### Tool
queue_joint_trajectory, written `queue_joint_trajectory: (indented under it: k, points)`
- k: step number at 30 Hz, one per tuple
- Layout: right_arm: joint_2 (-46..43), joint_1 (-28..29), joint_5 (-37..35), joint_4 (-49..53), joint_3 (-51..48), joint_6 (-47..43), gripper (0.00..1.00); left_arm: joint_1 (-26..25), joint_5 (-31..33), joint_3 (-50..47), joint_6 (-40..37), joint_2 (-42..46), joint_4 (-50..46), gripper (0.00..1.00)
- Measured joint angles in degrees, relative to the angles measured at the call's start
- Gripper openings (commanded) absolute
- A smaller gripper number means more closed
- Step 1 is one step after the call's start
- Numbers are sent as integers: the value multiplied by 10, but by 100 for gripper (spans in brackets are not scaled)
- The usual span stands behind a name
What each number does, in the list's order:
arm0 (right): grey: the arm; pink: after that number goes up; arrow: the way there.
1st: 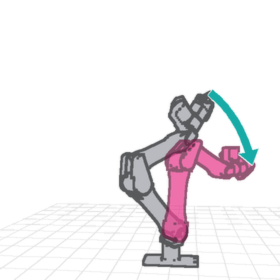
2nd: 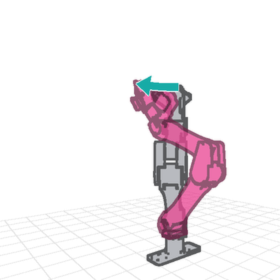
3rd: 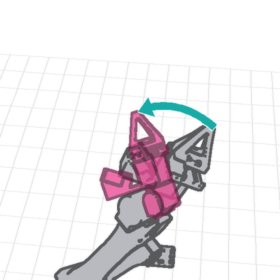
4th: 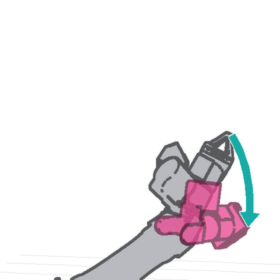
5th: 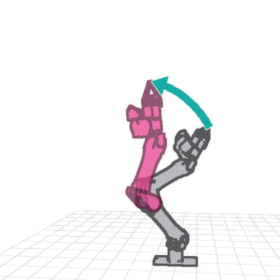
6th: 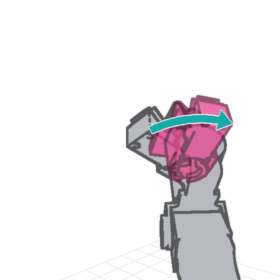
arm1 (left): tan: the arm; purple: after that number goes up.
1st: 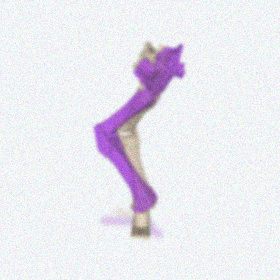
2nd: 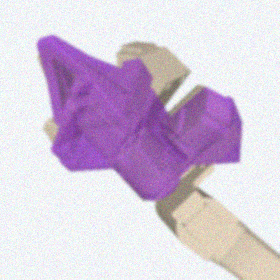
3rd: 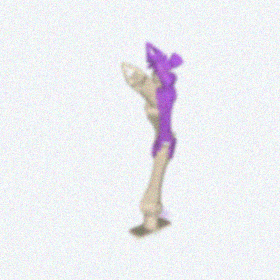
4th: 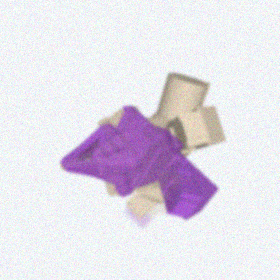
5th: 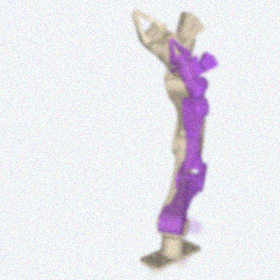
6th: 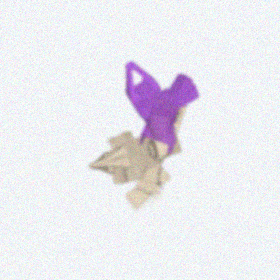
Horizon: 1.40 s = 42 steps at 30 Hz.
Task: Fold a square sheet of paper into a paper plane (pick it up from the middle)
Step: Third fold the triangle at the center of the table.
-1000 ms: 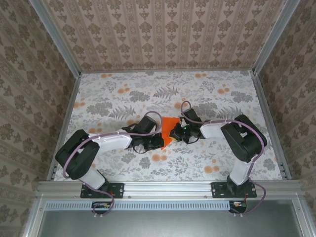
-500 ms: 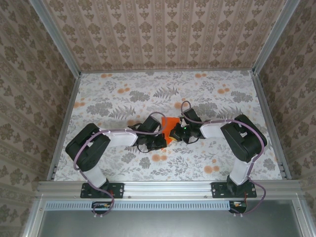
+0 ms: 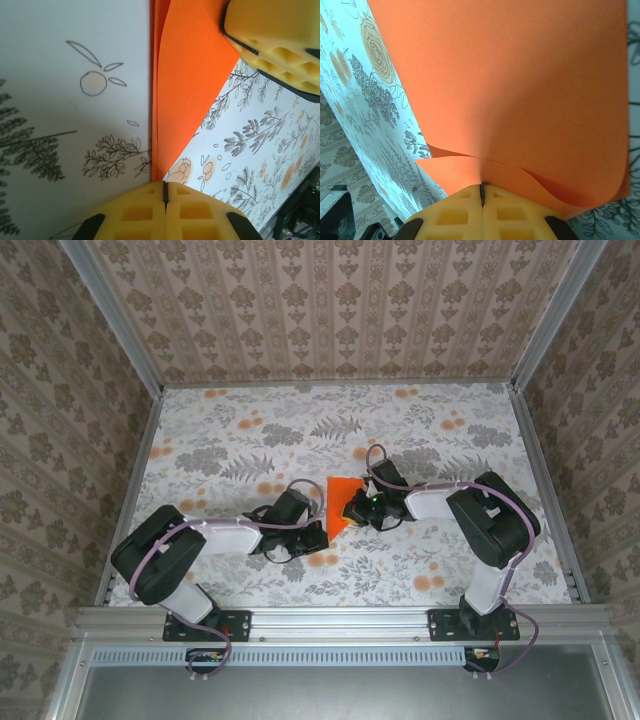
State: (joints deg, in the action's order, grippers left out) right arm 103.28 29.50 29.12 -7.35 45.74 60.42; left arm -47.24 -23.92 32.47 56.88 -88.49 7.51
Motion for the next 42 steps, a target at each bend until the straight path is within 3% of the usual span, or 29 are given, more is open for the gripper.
queue_joint_trajectory:
  k: [7, 16, 42]
  points:
    - [0, 0, 0, 0, 0, 0, 0, 21, -3, 34, 4, 1, 16, 0]
    - [0, 0, 3, 0, 3, -7, 0, 23, -1, 89, 1, -64, 1, 0]
    - [-6, 13, -15, 55, 23, -147, 2, 24, 6, 113, -16, -85, -76, 0]
